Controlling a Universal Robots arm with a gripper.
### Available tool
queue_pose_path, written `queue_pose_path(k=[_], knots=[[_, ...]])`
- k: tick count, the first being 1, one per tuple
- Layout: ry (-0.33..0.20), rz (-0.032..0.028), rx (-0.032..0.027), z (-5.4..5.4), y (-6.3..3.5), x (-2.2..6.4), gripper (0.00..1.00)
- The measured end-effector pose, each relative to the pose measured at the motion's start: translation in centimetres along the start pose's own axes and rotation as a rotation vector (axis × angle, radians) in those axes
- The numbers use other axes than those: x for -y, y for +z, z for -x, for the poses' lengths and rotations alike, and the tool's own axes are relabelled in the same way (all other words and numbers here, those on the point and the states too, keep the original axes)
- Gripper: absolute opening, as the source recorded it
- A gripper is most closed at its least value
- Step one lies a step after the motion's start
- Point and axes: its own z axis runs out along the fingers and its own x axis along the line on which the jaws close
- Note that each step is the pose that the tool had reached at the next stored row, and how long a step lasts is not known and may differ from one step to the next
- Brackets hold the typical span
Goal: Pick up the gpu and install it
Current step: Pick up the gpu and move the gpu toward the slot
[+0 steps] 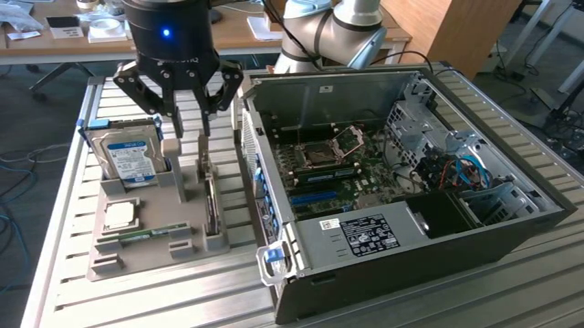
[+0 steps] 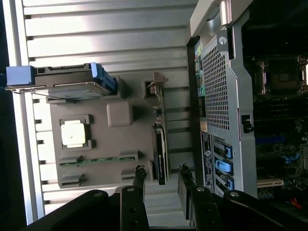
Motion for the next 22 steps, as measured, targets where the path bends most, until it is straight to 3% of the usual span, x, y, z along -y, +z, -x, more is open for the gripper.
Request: queue_pose_path(k=[22], knots=[[0.0, -0.0002, -0.0002, -0.3, 3.32, 0.31, 0.42]])
